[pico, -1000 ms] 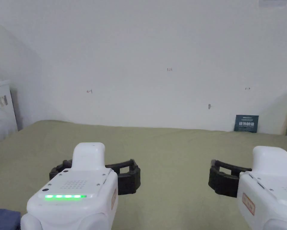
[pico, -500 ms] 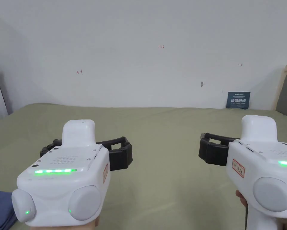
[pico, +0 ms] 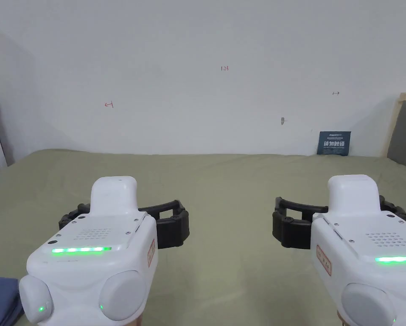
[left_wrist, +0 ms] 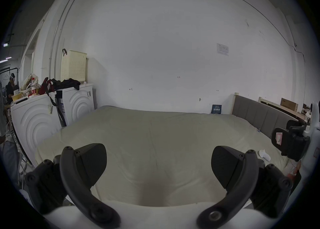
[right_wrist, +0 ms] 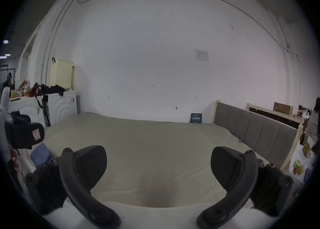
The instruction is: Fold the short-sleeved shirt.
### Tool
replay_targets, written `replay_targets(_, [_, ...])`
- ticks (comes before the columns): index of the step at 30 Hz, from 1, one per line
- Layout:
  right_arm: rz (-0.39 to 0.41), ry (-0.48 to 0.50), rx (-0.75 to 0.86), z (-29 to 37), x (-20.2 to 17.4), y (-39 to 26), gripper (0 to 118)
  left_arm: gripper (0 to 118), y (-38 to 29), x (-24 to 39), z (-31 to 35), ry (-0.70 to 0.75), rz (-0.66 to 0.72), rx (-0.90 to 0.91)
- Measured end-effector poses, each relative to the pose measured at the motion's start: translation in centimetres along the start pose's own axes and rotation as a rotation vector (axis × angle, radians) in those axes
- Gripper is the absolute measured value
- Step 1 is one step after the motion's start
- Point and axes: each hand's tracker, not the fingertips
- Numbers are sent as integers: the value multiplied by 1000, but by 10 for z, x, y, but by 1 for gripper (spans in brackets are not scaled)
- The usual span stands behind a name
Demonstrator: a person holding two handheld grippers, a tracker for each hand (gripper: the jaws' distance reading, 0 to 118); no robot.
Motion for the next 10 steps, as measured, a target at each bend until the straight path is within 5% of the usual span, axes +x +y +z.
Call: replay_targets(10, [-37, 35, -15, -2, -1, 0, 118, 118, 0, -1, -1, 0, -4, -4])
